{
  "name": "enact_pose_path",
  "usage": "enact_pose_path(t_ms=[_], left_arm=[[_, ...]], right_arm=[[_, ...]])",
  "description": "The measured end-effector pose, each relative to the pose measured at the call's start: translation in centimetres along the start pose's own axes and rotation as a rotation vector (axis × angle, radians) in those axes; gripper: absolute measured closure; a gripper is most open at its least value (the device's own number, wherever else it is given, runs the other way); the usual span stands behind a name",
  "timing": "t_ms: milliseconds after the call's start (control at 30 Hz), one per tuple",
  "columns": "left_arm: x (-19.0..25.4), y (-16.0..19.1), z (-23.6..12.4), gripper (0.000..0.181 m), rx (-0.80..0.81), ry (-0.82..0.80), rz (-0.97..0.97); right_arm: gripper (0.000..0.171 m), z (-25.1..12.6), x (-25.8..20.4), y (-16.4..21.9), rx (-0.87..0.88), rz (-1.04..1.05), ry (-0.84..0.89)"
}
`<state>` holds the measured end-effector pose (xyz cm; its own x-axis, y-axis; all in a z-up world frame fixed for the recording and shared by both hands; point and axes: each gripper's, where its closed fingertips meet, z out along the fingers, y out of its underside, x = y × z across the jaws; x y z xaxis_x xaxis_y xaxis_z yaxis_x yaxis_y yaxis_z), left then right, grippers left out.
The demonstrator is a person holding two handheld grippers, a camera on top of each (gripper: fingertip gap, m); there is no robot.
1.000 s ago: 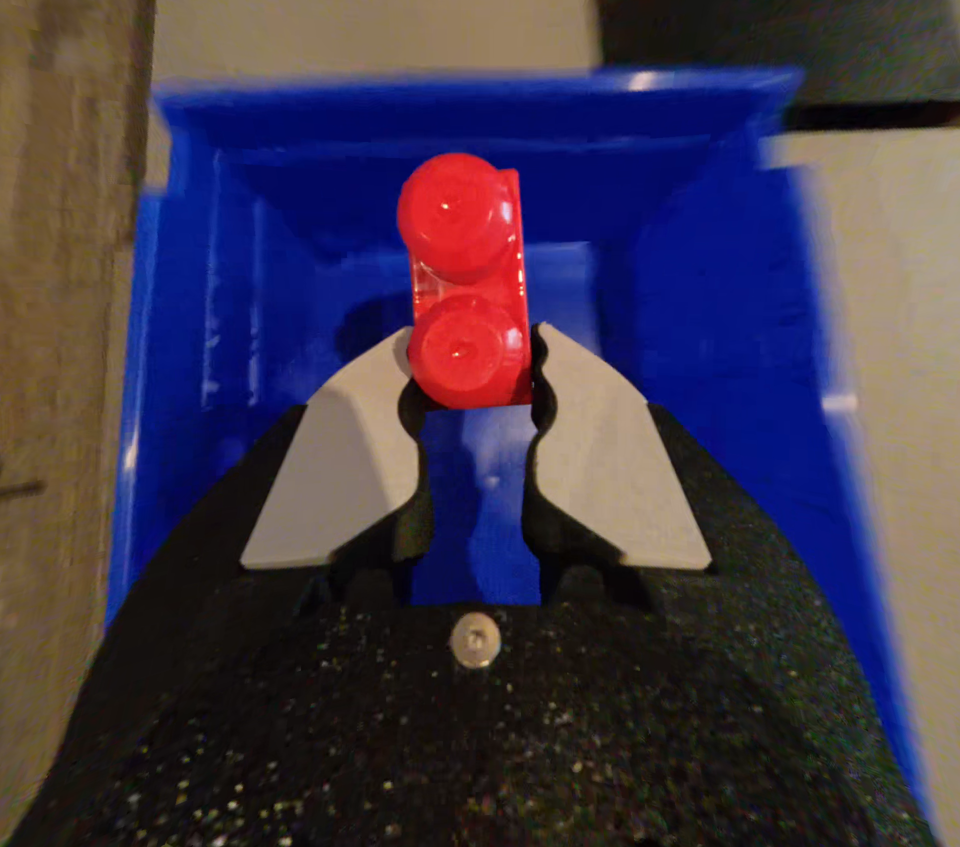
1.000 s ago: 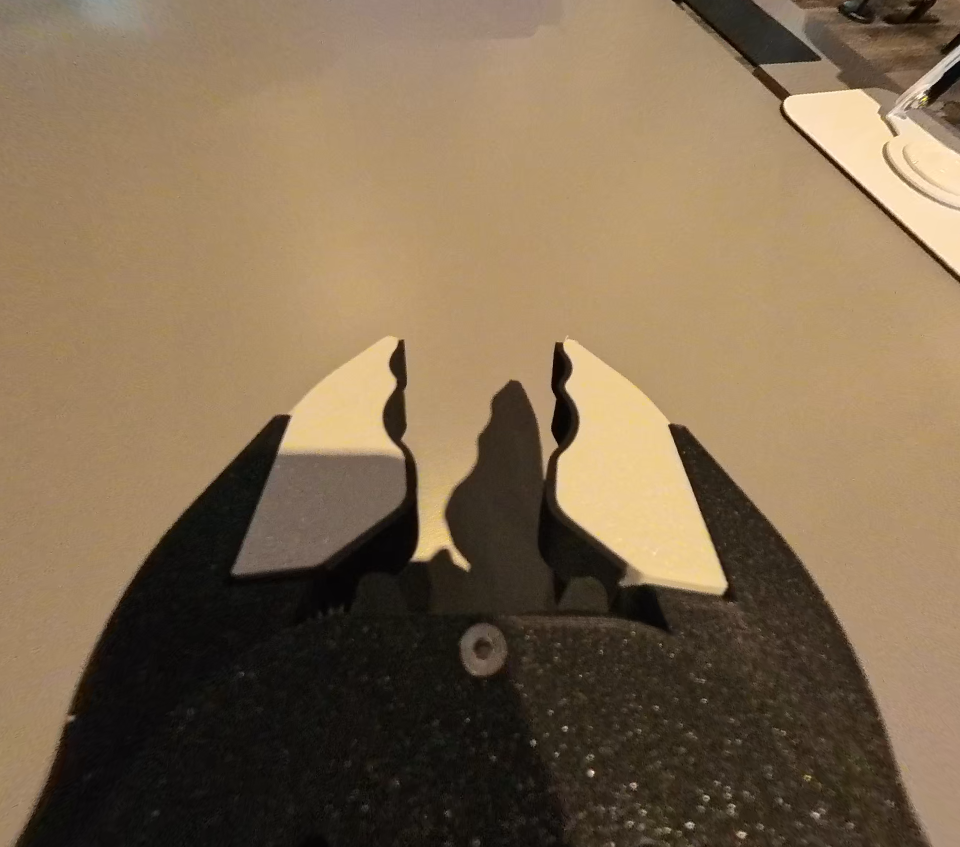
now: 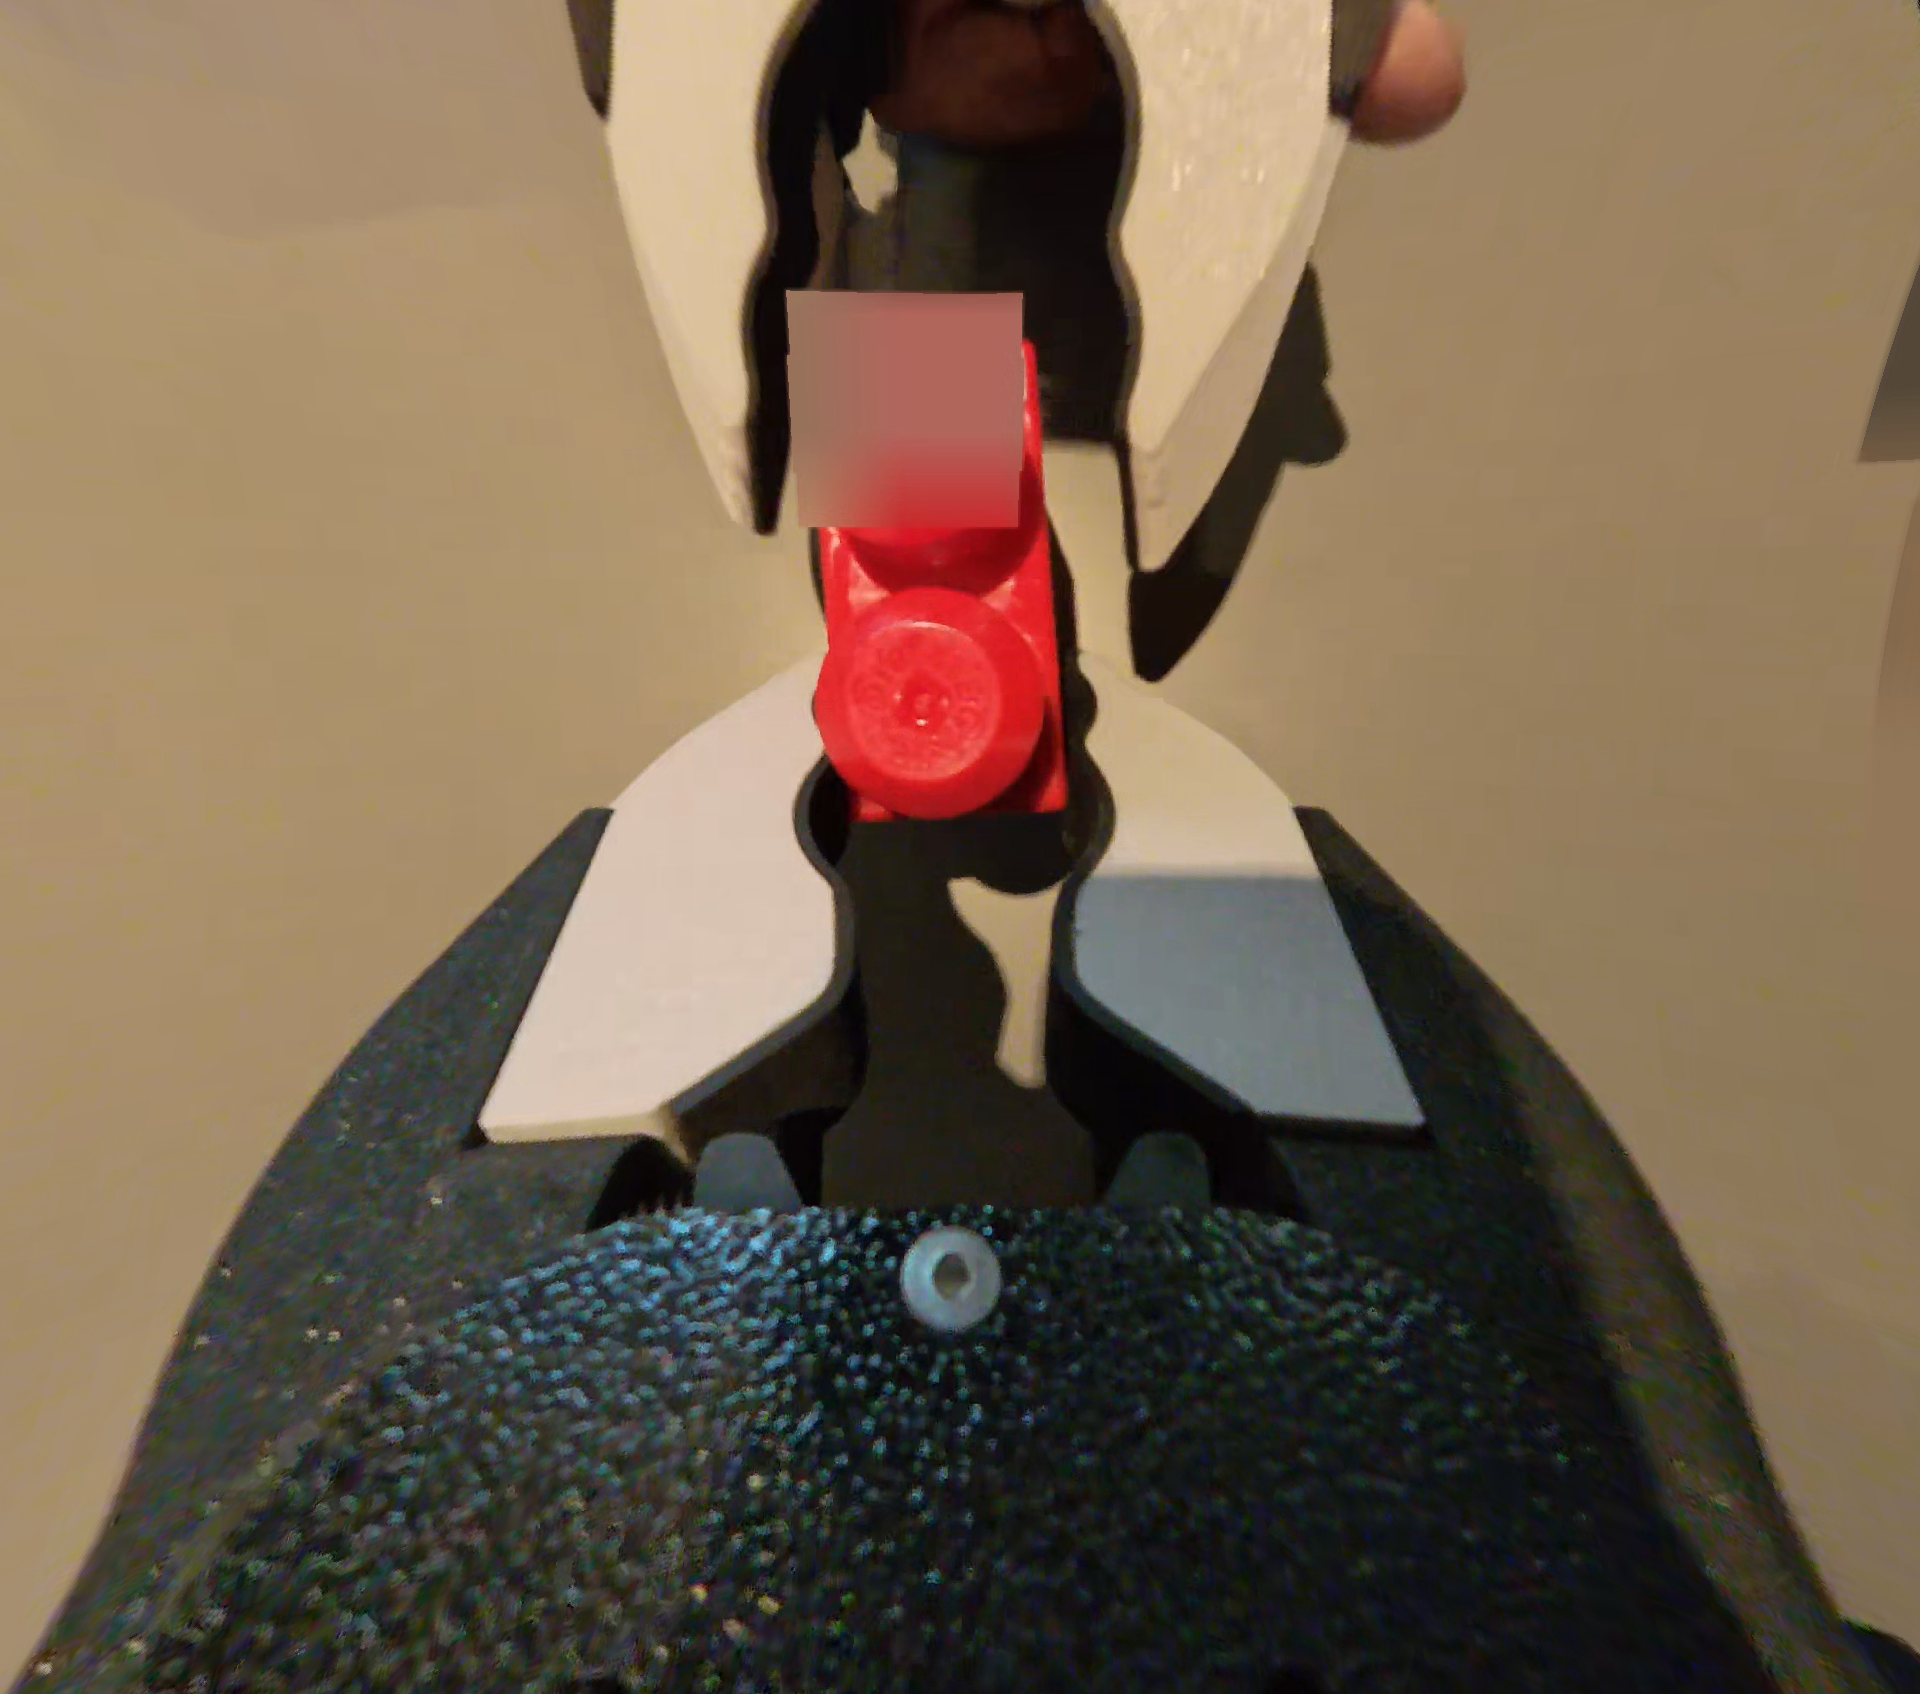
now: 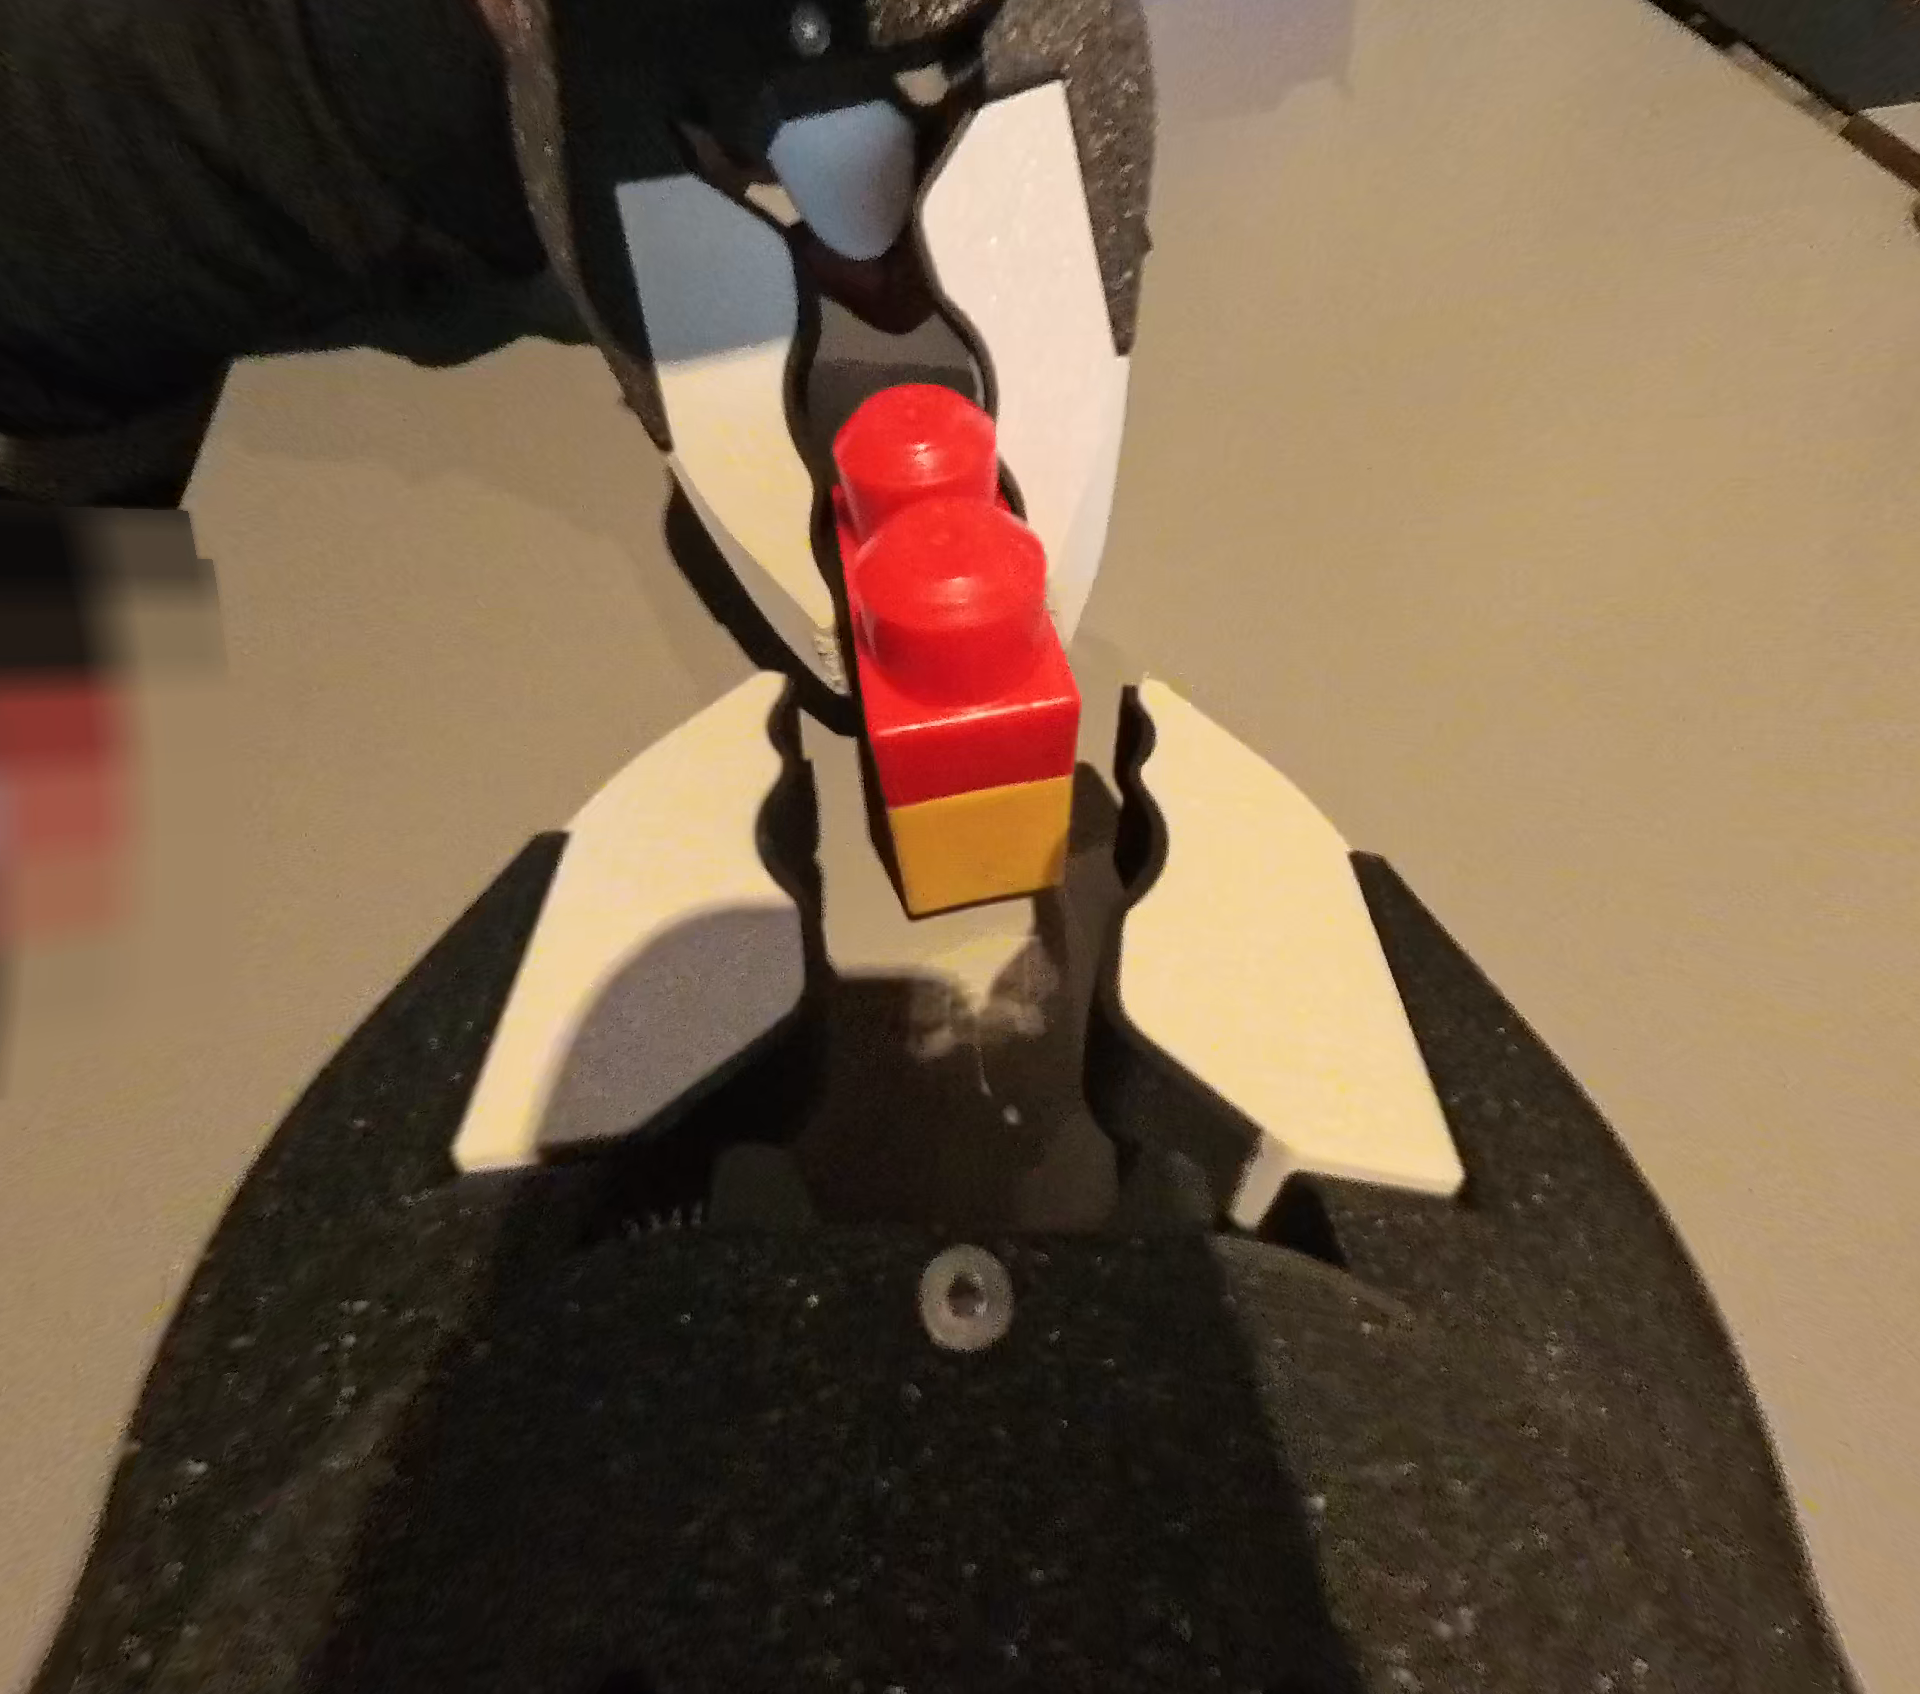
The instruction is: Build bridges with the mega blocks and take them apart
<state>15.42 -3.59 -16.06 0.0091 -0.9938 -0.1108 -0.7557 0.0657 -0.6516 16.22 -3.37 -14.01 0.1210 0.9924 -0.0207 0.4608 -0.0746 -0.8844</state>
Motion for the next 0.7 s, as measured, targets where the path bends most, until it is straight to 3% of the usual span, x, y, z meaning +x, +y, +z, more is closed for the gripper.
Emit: enact_pose_path(t_ms=[100, 200, 400, 700], left_arm=[[0.0, 0.0, 0.4, 0.141, 0.0, -0.015, 0.02], [-0.3, 1.1, 1.7, 0.131, -0.074, -0.044, 0.02], [-0.2, 0.2, 2.5, 0.127, 0.009, -0.009, -0.038], [-0.3, 0.4, 2.7, 0.136, 0.053, 0.066, -0.146]], right_arm=[[0.134, 0.5, -0.3, 0.6, -0.054, -0.044, 0.015], [0.134, 0.7, -0.2, 0.9, -0.08, -0.039, 0.028], [0.134, 0.4, 0.1, 0.8, -0.062, -0.007, 0.034], [0.135, -0.4, 0.7, 0.2, 0.001, 0.034, 0.053]])
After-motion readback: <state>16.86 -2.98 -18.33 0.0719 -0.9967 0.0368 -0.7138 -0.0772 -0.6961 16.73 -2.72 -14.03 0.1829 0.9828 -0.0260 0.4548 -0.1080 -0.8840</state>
